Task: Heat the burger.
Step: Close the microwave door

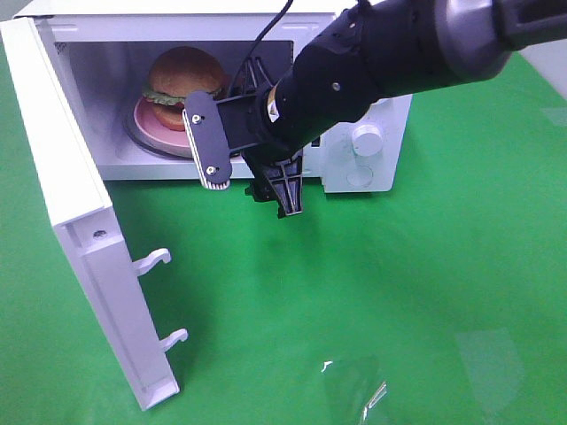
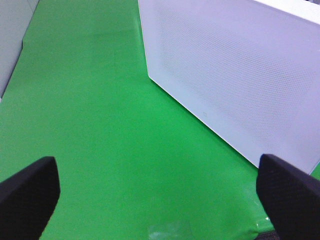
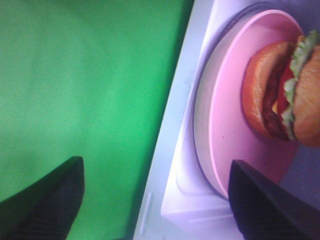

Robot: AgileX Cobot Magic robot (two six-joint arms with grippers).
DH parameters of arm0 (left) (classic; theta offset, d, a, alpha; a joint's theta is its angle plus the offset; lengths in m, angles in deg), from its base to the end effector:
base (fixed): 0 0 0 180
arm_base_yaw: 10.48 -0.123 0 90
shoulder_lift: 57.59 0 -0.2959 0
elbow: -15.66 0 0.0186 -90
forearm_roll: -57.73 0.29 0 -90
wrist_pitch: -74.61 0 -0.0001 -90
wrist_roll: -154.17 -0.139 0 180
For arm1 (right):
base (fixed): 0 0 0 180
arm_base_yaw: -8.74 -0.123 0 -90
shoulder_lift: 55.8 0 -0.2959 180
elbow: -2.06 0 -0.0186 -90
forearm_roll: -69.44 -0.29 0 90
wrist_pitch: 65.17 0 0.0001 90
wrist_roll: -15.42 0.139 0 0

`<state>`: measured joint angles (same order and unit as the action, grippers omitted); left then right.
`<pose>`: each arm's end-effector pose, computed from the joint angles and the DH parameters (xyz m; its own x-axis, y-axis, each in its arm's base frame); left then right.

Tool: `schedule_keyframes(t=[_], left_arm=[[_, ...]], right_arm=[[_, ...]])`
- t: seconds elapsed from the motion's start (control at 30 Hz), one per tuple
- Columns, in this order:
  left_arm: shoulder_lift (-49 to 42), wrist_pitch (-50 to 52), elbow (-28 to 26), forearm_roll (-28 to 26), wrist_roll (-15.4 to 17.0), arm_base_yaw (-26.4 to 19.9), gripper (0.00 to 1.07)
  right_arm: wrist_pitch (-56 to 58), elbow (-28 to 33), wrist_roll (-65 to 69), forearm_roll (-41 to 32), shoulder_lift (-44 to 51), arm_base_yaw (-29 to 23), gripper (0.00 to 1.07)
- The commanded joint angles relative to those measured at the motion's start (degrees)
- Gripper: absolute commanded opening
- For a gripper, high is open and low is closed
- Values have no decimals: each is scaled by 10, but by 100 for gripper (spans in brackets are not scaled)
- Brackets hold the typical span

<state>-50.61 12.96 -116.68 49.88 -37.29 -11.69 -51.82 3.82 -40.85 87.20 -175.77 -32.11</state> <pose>0.0563 -0.0155 0.2812 -0.4236 0.1243 -0.8973 0.1452 0.9871 0.0682 0.3870 0.3217 0.1454 0.4396 -0.8848 -0.1544 -0.6819 -0.2169 -0.6985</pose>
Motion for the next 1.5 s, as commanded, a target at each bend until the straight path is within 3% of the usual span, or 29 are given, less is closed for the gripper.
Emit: schedule_keyframes(t=[0.03, 0.43, 0.67, 0.77, 0.9, 1.0, 1.13, 1.3, 1.5], left_arm=[[-8, 1, 1, -1, 3, 3, 100], [-8, 1, 1, -1, 3, 3, 100], [-8, 1, 1, -1, 3, 3, 100], [-8, 1, 1, -1, 3, 3, 100], [-8, 1, 1, -1, 3, 3, 100], [-8, 1, 1, -1, 3, 3, 100], [-8, 1, 1, -1, 3, 3, 100], [-8, 1, 1, -1, 3, 3, 100], [-8, 1, 1, -1, 3, 3, 100]], right_arm=[[-10, 36, 61, 1, 49, 2, 76], [49, 93, 258, -1, 143, 2, 76], [186, 93, 496, -1, 207, 2, 76], [205, 93, 515, -1, 214, 2, 76], [325, 93, 582, -6, 239, 2, 76], [347, 93, 594, -6, 244, 2, 76], [456, 93, 599, -20, 263, 2, 76], [470, 105, 594, -34, 281, 2, 76], [466, 174, 590, -60, 359, 2, 76]])
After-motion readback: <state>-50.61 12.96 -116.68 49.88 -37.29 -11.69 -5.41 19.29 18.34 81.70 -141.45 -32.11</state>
